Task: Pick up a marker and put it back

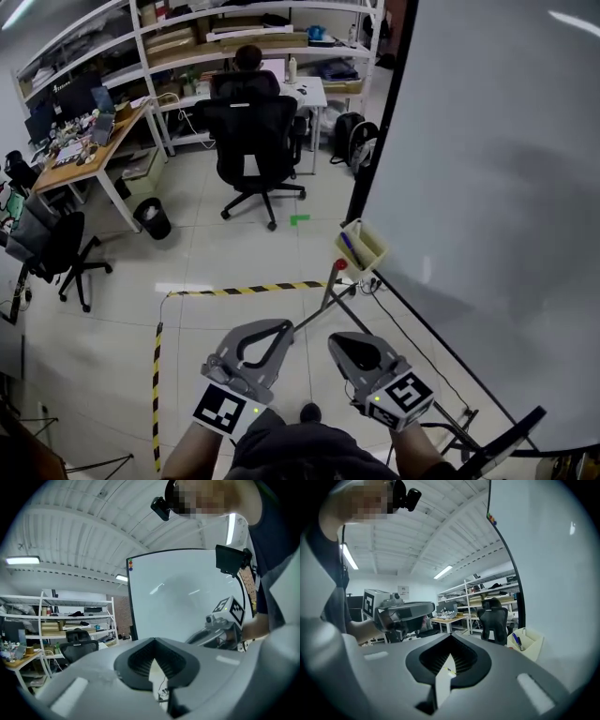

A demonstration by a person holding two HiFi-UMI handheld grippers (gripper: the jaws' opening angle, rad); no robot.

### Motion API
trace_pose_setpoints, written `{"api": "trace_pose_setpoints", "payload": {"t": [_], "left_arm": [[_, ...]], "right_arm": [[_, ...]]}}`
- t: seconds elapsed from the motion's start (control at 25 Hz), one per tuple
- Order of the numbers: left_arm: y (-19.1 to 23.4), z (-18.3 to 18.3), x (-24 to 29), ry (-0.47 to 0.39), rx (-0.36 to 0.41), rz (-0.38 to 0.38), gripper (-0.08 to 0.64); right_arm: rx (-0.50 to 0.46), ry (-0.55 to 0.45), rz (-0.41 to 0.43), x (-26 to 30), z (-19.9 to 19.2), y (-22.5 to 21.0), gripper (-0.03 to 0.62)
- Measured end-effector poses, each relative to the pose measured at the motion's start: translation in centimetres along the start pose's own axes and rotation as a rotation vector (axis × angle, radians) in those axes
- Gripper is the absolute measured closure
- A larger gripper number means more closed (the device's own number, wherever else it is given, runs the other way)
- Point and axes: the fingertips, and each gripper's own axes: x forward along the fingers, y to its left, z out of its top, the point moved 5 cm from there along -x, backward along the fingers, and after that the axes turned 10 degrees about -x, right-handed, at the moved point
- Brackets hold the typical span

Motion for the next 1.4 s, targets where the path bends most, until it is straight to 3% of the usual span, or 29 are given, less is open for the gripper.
{"api": "trace_pose_setpoints", "payload": {"t": [0.24,0.44,0.72,0.96,1.12,1.4], "left_arm": [[6.3,-0.9,4.8,-0.022,-0.005,-0.065,0.557],[13.1,-2.1,9.8,-0.080,-0.090,-0.181,0.558],[20.4,-3.8,15.4,-0.048,-0.067,-0.475,0.558],[22.6,-4.4,18.4,-0.047,-0.077,-0.623,0.557],[23.0,-4.7,20.9,-0.043,-0.098,-0.674,0.558],[23.9,-6.1,23.2,-0.010,-0.105,-0.713,0.557]], "right_arm": [[0.016,0.044,-0.075,5.0,0.5,-4.6,0.592],[0.005,0.091,-0.224,10.1,0.6,-8.4,0.592],[0.035,0.139,-0.503,16.1,1.2,-12.3,0.592],[0.069,0.235,-0.675,18.1,0.0,-14.7,0.592],[0.084,0.306,-0.751,18.2,-0.6,-16.7,0.586],[0.114,0.416,-0.787,18.2,-2.1,-19.2,0.525]]}}
